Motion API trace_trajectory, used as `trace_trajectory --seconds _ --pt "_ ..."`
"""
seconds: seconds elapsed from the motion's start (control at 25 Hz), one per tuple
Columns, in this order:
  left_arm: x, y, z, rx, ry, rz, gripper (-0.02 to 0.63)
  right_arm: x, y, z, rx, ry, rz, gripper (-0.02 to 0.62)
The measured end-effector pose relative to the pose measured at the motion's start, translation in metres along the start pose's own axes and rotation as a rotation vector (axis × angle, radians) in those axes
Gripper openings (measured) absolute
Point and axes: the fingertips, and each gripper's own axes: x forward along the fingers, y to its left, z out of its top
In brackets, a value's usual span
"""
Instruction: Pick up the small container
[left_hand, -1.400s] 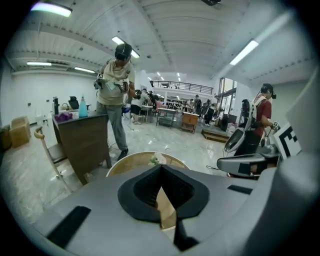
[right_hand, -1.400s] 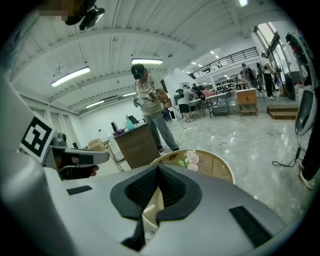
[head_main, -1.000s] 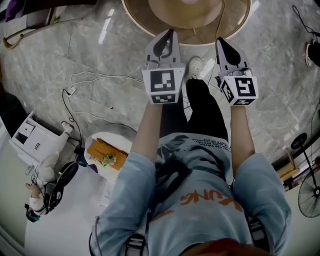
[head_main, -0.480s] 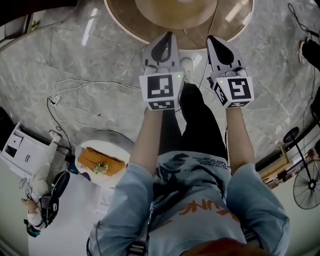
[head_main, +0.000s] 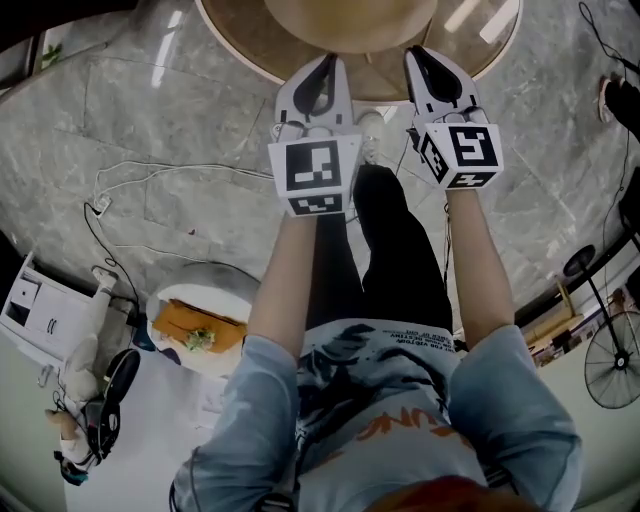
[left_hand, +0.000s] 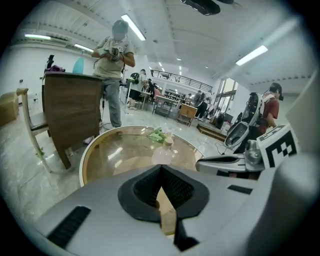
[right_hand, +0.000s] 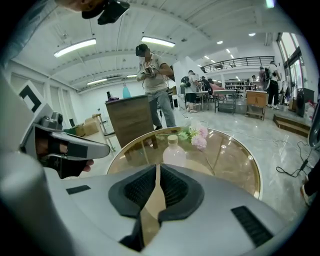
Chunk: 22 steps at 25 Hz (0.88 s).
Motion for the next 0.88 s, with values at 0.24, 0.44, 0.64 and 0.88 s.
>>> trace_trajectory --seconds 0.24,0.44,0.64,0.88 --pt "0.014 0.009 -0.003 0.019 0.027 -0.022 0.024 0.036 0.01 -0.005 -0.114 0.037 0.029 0.049" --pt "0.027 0.018 -0.004 0.022 0.041 -0.038 0.023 0.065 0.001 0.001 -0.11 0.024 0.011 0.077" --pt "0.035 0.021 -0.012 0.023 0.06 -0.067 0.024 0.087 -0.012 0.004 -0.116 0.015 -0.029 0.11" --pt "0.042 0.026 -0.008 0.012 0.078 -0.082 0.023 0.108 -0.025 0.02 -0.104 0.006 -0.085 0.126"
